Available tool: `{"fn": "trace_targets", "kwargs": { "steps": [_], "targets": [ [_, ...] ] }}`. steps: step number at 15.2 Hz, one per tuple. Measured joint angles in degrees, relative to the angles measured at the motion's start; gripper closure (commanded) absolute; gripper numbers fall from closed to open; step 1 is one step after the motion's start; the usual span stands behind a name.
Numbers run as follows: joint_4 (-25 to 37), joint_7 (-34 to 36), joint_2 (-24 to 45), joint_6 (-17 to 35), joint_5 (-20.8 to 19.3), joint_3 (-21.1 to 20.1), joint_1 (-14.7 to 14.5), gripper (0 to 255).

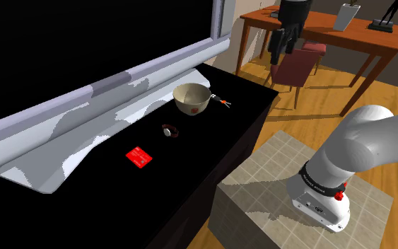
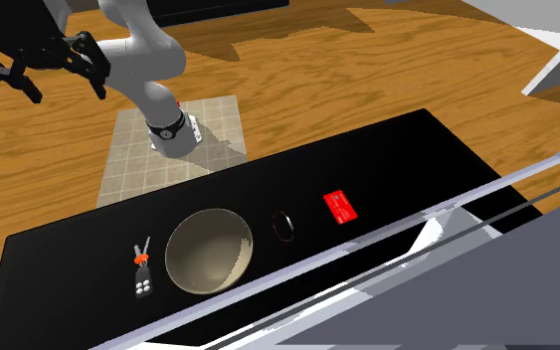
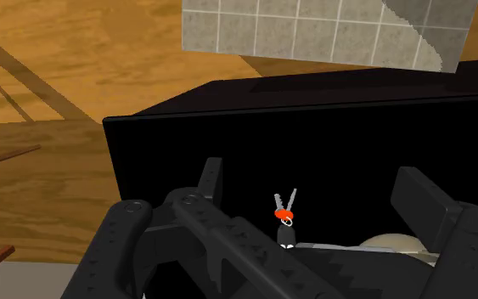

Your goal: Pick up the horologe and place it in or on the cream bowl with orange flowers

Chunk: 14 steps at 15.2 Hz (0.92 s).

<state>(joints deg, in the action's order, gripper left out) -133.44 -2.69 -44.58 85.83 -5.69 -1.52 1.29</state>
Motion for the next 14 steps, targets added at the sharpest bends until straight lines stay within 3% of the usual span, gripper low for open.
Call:
{"fn": "trace_targets", "kwargs": {
  "steps": [3, 14],
  "targets": [
    [-0.97, 1.46, 0.44, 1.51, 0.85, -1.1, -0.36, 0],
    [-3.51, 15.1, 10.64, 15.76, 7.03, -11.75, -3.37, 0]
  ]
}}
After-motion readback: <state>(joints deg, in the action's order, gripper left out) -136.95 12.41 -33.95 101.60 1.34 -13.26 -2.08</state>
